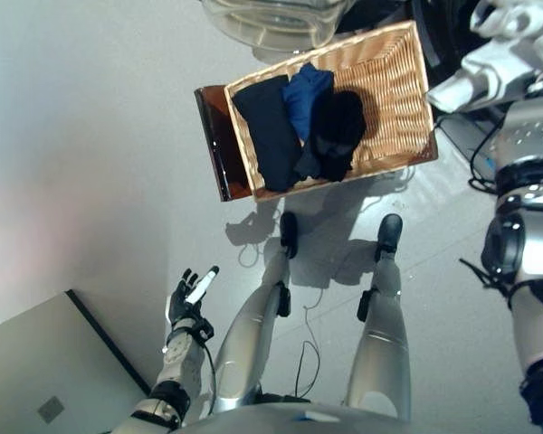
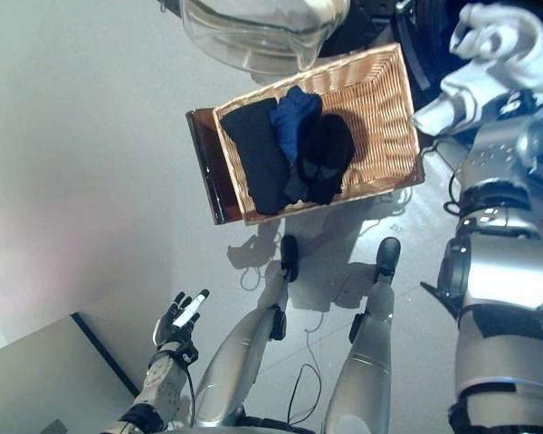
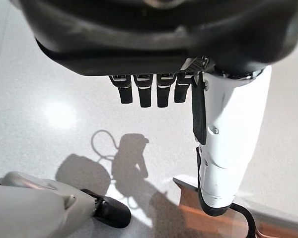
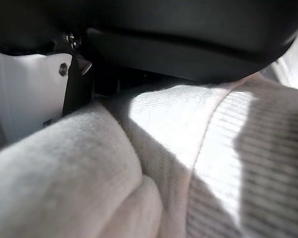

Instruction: Pick up the clothes and place them into the washing machine

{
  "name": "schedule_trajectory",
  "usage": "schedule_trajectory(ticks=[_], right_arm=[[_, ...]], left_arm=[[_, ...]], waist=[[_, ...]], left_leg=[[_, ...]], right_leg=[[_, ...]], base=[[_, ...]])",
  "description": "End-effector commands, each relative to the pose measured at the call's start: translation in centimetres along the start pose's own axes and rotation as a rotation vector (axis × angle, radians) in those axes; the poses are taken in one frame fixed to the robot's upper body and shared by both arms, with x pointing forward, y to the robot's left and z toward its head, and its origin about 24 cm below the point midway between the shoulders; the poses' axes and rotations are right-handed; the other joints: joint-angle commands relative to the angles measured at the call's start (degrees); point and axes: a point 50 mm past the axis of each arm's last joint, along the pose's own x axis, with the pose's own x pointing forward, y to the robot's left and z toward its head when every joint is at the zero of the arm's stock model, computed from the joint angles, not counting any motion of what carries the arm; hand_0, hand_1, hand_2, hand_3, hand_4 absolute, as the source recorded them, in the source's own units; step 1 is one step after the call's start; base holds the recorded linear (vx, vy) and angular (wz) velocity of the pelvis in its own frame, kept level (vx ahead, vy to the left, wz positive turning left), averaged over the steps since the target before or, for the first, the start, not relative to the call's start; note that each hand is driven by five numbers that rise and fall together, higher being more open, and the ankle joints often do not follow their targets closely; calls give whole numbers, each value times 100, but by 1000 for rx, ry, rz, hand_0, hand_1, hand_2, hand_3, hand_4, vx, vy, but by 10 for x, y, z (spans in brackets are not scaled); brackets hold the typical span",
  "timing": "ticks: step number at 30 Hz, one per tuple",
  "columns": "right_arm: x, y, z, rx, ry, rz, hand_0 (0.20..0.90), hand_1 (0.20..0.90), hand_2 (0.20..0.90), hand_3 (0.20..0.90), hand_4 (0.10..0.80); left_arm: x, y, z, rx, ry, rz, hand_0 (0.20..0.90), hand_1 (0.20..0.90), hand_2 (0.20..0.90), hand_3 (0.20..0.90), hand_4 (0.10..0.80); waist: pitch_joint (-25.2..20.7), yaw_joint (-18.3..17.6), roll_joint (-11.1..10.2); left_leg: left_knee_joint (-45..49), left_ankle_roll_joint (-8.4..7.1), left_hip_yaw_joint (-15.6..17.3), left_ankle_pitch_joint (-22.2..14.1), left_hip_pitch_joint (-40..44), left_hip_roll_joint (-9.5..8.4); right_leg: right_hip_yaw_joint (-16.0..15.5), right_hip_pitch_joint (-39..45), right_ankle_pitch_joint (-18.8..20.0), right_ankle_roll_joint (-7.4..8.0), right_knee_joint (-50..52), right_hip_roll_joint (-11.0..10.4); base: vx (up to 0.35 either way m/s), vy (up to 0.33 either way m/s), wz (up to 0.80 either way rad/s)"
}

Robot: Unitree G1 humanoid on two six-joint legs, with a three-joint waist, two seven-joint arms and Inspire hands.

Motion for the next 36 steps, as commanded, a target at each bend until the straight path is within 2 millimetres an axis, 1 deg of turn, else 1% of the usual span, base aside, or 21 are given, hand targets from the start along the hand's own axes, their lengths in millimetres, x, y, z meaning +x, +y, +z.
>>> schedule_trajectory(ticks=[1,2,4,5,9,11,12,13,15,16,18,19,20,21,23,24,29,30,31,33,36], right_arm=[[-3,56,99,28,-327,223,200,200,200,200,300],[-4,60,106,3,-342,238,200,200,200,200,300],[-4,63,109,-11,-346,249,200,200,200,200,300],[-6,69,113,-11,-348,260,200,200,200,200,300],[-8,74,123,-15,-370,270,200,200,200,200,300],[-11,80,136,3,-391,272,200,200,200,200,300],[-11,81,136,3,-391,272,200,200,200,200,300],[-13,85,147,11,-414,280,200,200,200,200,300],[-15,87,152,21,-423,282,200,200,200,200,300],[-18,90,164,52,-446,287,200,200,200,200,300],[-20,92,174,119,-462,280,200,200,200,200,300],[-20,92,175,121,-462,281,200,200,200,200,300],[-21,90,182,201,-470,260,200,200,200,200,300],[-22,89,185,253,-469,258,200,200,200,200,300],[-22,88,186,279,-468,251,200,200,200,200,300],[-23,86,191,315,-478,232,200,200,200,200,300],[-22,87,187,263,-472,215,200,200,200,200,300],[-22,89,184,244,-465,216,274,274,274,274,353],[-22,90,182,205,-465,220,900,900,900,900,800],[-21,91,177,121,-466,221,900,900,900,900,800],[-20,92,174,75,-463,206,900,900,900,900,800]], left_arm=[[-3,21,12,22,-66,17,900,900,900,900,800],[-2,18,16,14,-85,-5,900,900,900,900,800],[-2,18,18,10,-91,-7,900,900,900,900,800],[-2,16,20,16,-100,-27,900,900,900,900,800],[-3,13,23,11,-112,-43,900,900,900,900,800],[-3,7,29,-4,-138,-69,900,900,900,900,800],[-3,7,29,-4,-138,-70,900,900,900,900,800],[-4,4,34,-8,-161,-90,900,900,900,900,800],[-4,2,35,-14,-167,-95,900,900,900,900,800],[-5,-1,39,-21,-184,-108,900,900,900,900,800],[-6,-4,40,-26,-191,-117,900,900,900,900,800],[-6,-5,40,-26,-192,-117,900,900,900,900,800],[-6,-8,40,-26,-190,-124,900,900,900,900,800],[-7,-10,39,-30,-189,-125,900,900,900,900,800],[-6,-10,39,-30,-187,-119,900,900,900,900,800],[-7,-9,39,-31,-189,-113,900,900,900,900,800],[-5,-7,43,-36,-202,-94,900,900,900,900,800],[-5,-5,43,-33,-200,-89,900,900,900,900,800],[-5,-5,44,-35,-203,-88,900,900,900,900,800],[-5,-3,45,-36,-208,-82,900,900,900,900,800],[-5,-1,47,-35,-217,-78,900,900,900,900,800]], waist=[[-164,90,112],[-123,104,110],[-130,114,106],[-137,153,106],[-147,180,133],[-128,213,173],[-130,213,176],[-125,230,203],[-124,237,219],[-122,246,236],[-129,248,231],[-137,250,226],[-150,255,232],[-162,256,241],[-176,260,239],[-192,268,244],[-204,295,227],[-198,297,219],[-188,296,219],[-175,286,209],[-152,271,208]], left_leg=[[-4,-548,131,-190,-13,147],[291,-548,138,-242,-278,109],[425,-539,136,-275,-441,84],[520,-545,132,-292,-603,79],[498,-560,146,-276,-716,100],[506,-578,151,-281,-795,92],[508,-578,151,-282,-800,91],[572,-581,131,-306,-894,75],[616,-582,113,-308,-960,69],[690,-588,78,-325,-1075,52],[710,-586,69,-331,-1148,33],[716,-586,72,-332,-1167,28],[681,-581,69,-326,-1190,17],[664,-576,63,-328,-1190,12],[640,-576,50,-322,-1180,6],[589,-578,45,-312,-1163,1],[493,-563,40,-308,-1100,-8],[496,-561,42,-309,-1096,-9],[506,-558,45,-314,-1086,-12],[522,-558,46,-318,-1079,-17],[549,-554,54,-325,-1071,-26]], right_leg=[[308,-511,-1003,-126,1215,110],[346,-756,-1030,-141,1427,108],[362,-890,-1046,-152,1504,106],[371,-1027,-1062,-147,1578,103],[392,-1164,-1079,-132,1624,85],[404,-1281,-1130,-130,1723,91],[405,-1288,-1132,-130,1728,90],[419,-1400,-1180,-125,1819,85],[427,-1478,-1208,-129,1899,88],[470,-1633,-1252,-129,2043,83],[481,-1740,-1272,-123,2132,94],[489,-1768,-1279,-122,2153,90],[508,-1831,-1313,-125,2182,90],[508,-1832,-1327,-127,2193,89],[503,-1855,-1343,-122,2220,84],[503,-1866,-1367,-121,2241,88],[490,-1836,-1348,-126,2165,98],[483,-1831,-1343,-129,2157,99],[474,-1818,-1334,-132,2153,97],[462,-1798,-1319,-139,2154,104],[459,-1772,-1302,-150,2144,113]], base=[[-86,-43,-2],[-81,-43,7],[-68,-38,20],[-28,-27,23],[-6,-15,13],[5,-19,10],[4,-26,9],[3,-20,8],[0,-26,10],[6,-27,12],[18,-20,16],[29,1,19],[29,0,17],[42,10,16],[25,10,7],[0,0,0],[2,7,0],[0,0,0],[0,0,0],[0,0,0],[-10,7,1]])
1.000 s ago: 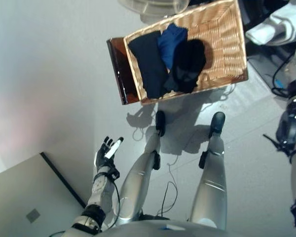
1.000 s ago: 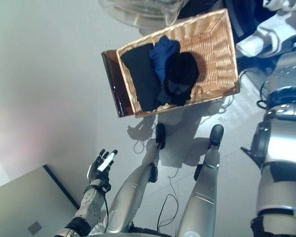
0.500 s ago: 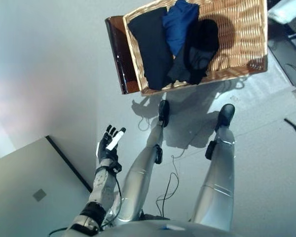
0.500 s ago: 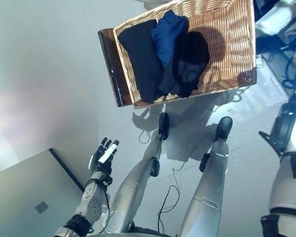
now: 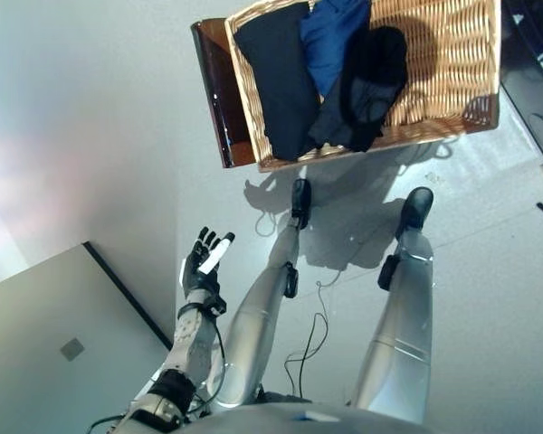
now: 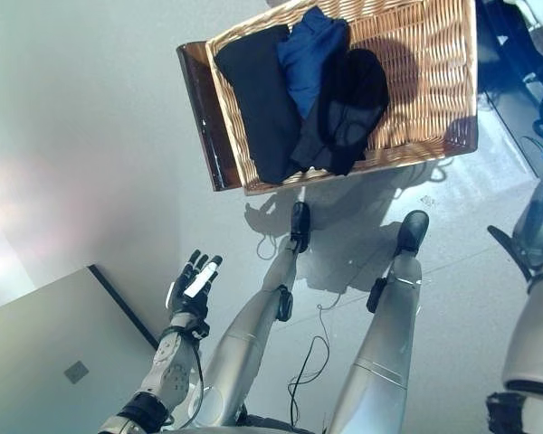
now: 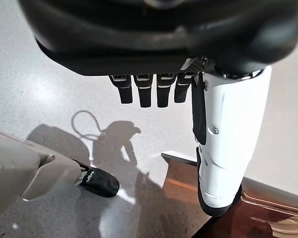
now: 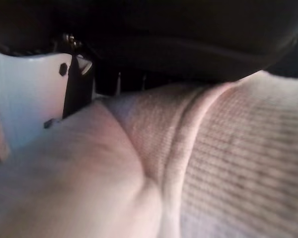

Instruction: Pick up the clothes and place them into the washing machine

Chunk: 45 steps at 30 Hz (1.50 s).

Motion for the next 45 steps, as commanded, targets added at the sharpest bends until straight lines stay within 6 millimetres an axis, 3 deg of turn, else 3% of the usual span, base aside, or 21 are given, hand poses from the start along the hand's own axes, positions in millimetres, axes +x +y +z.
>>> schedule_trajectory(ticks=[1,15,21,22,26,30,34,41,45], right_arm=[[-7,42,67,-111,-299,189,900,900,900,900,800],[-5,28,40,-217,-247,127,900,900,900,900,800],[-3,19,24,-454,-272,104,900,900,900,900,800],[-4,17,15,-554,-285,124,900,900,900,900,800],[-7,11,0,-642,-286,144,900,900,900,900,800],[-16,2,-34,-819,-289,222,900,900,900,900,800],[-25,0,-52,-928,-316,290,900,900,900,900,800],[-35,-5,-73,-1034,-336,363,900,900,900,900,800],[-45,-18,-96,-1057,-288,376,900,900,900,900,800]], left_arm=[[-4,46,18,55,-71,144,900,900,900,900,800],[-1,47,25,64,-94,159,900,900,900,900,800],[0,49,31,81,-112,159,900,900,900,900,800],[1,48,34,87,-126,155,900,900,900,900,800],[2,49,37,87,-138,161,900,900,900,900,800],[4,52,41,77,-153,181,900,900,900,900,800],[4,54,42,78,-156,187,900,900,900,900,800],[3,56,41,72,-158,203,900,900,900,900,800],[4,56,41,65,-161,212,900,900,900,900,800]], waist=[[-143,16,201],[-184,-43,122],[-211,-68,8],[-225,-83,-35],[-232,-102,-125],[-229,-197,-299],[-199,-263,-381],[-179,-289,-439],[-154,-277,-525]], left_leg=[[424,-426,210,-578,37,199],[422,-399,217,-586,196,170],[489,-389,226,-622,316,160],[512,-380,227,-634,354,163],[540,-367,229,-669,451,162],[707,-358,237,-743,566,184],[814,-357,236,-775,582,180],[786,-368,256,-740,663,187],[765,-349,239,-745,777,203]], right_leg=[[13,537,-43,-32,-641,342],[-60,898,139,-30,-945,320],[-129,1180,260,-43,-1164,327],[-170,1308,317,-36,-1267,321],[-224,1538,424,-15,-1477,320],[-248,1806,483,-28,-1589,325],[-248,1920,513,-43,-1633,340],[-277,2080,555,-43,-1723,363],[-344,2269,584,-42,-1816,384]], base=[[0,0,0],[-15,24,-2],[-23,22,-4],[0,0,0],[-22,25,-5],[-14,18,-3],[-8,4,-2],[-3,9,-2],[0,2,-2]])
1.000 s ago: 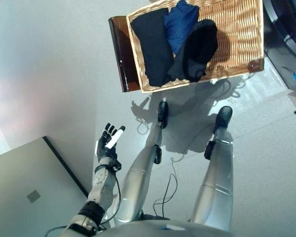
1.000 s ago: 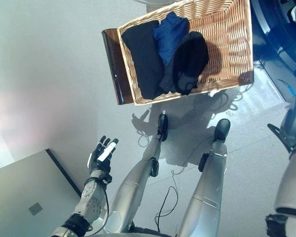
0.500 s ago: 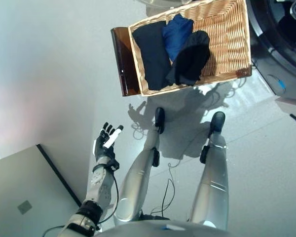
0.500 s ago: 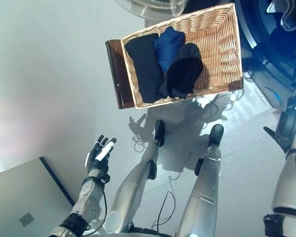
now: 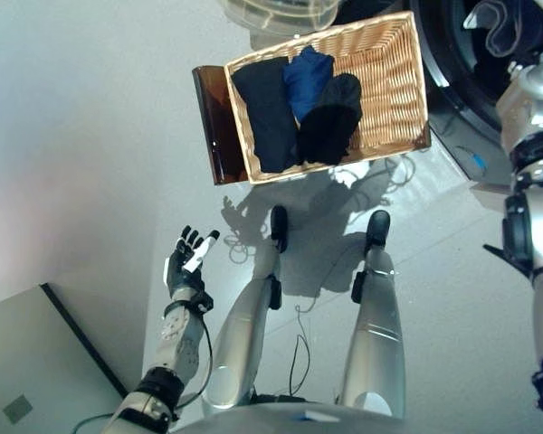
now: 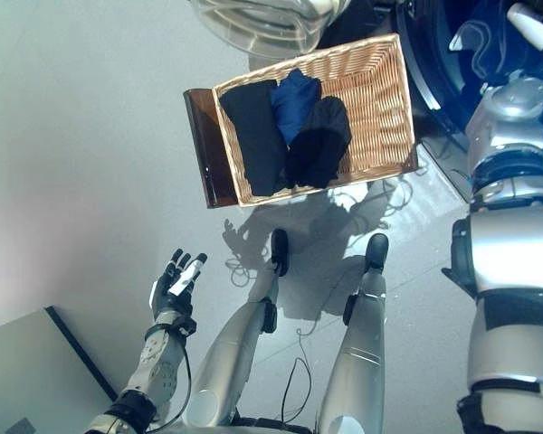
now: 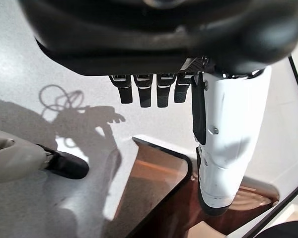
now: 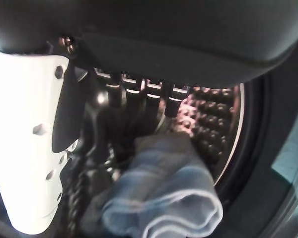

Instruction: Pick up the clothes and place them into the washing machine

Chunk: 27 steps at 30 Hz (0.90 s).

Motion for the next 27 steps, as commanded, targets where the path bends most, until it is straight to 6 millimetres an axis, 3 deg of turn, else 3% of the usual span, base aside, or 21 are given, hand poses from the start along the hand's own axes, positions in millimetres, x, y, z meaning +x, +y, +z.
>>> schedule_trajectory(ticks=[1,15,19,27], right_arm=[[-6,9,26,-6,-199,25,900,900,900,900,800],[-70,59,-41,-89,-150,209,900,900,900,900,800],[-83,65,-53,-137,-161,263,900,900,900,900,800],[-99,70,-60,-275,-289,375,900,900,900,900,800]], left_arm=[[3,33,16,35,-88,119,900,900,900,900,800],[4,41,12,54,-64,175,900,900,900,900,800],[4,44,12,60,-61,186,900,900,900,900,800],[1,50,10,64,-55,205,900,900,900,900,800]], waist=[[-169,205,-181],[-227,96,-415],[-223,83,-484],[-188,79,-617]], left_leg=[[450,-474,221,-678,29,40],[499,-408,167,-780,439,88],[506,-400,155,-785,509,110],[442,-391,105,-745,611,134]], right_leg=[[-75,632,-159,-129,-504,223],[-191,1164,-200,-180,-586,247],[-222,1253,-205,-177,-582,249],[-304,1389,-179,-163,-645,262]], base=[[0,0,0],[1,0,0],[0,0,0],[0,0,0]])
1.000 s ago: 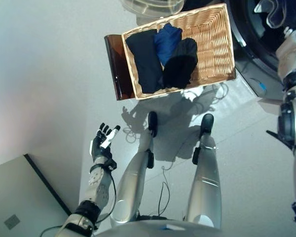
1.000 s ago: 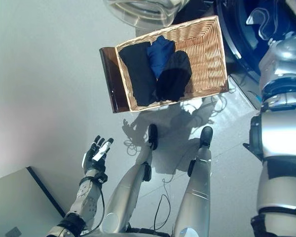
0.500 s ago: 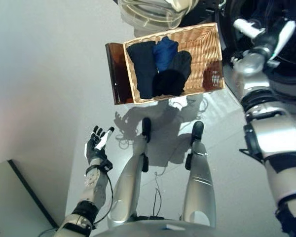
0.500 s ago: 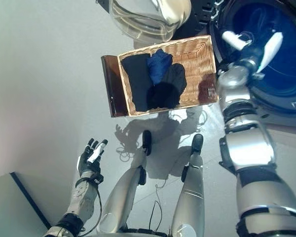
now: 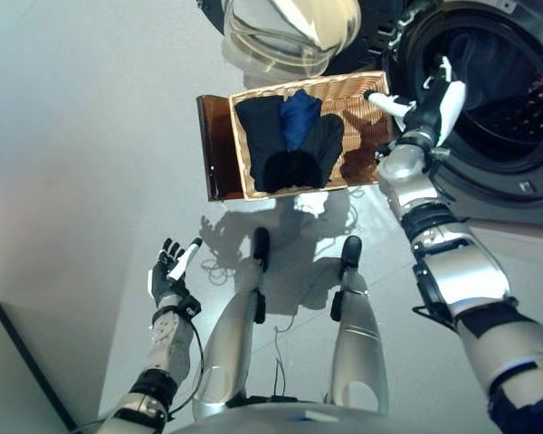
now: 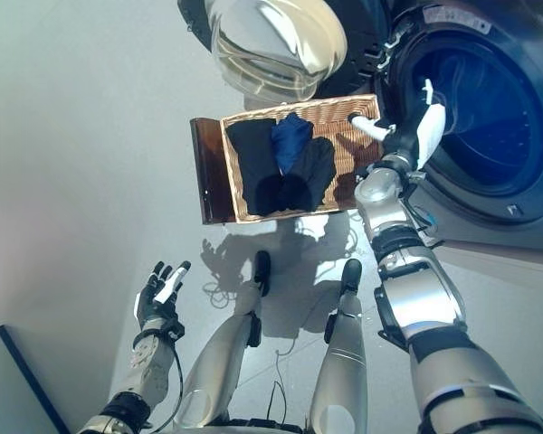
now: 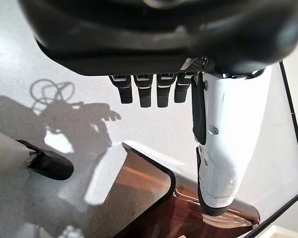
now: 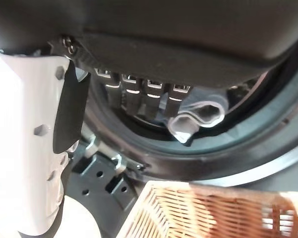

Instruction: Pick up the clothes and place them into the washing machine

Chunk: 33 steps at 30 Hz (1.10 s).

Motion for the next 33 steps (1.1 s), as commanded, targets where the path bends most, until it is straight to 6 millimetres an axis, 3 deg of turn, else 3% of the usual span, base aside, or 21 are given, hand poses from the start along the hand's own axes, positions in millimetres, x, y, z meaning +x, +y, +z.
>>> schedule_trajectory(ticks=[1,8,13,26,33], right_arm=[[4,-4,36,-92,-258,27,900,900,900,900,800],[-13,26,31,-244,-305,187,900,900,900,900,800],[-25,43,25,-224,-262,267,900,900,900,900,800],[-18,39,18,-326,-250,303,900,900,900,900,800],[-10,31,7,-426,-212,310,900,900,900,900,800]], left_arm=[[2,25,11,35,-70,77,900,900,900,900,800],[2,24,10,44,-63,74,900,900,900,900,800],[2,20,14,34,-83,50,900,900,900,900,800],[4,-2,64,-39,-284,-64,900,900,900,900,800],[2,-16,71,-60,-309,-126,900,900,900,900,800]], waist=[[-121,107,-153],[-89,141,-313],[-82,192,-382],[194,333,-292],[292,356,-263]], left_leg=[[401,-382,153,-551,-68,80],[29,-408,125,-380,156,130],[-117,-426,67,-301,238,147],[-397,-475,-151,-113,197,167],[-497,-509,-202,-39,60,163]], right_leg=[[-73,323,-290,-195,-39,228],[-164,552,-170,-167,-352,228],[-241,607,-167,-154,-386,231],[-433,482,-316,-183,-164,199],[-455,353,-249,-157,-249,218]], base=[[0,0,0],[17,3,1],[39,9,-1],[15,-10,8],[-7,2,4]])
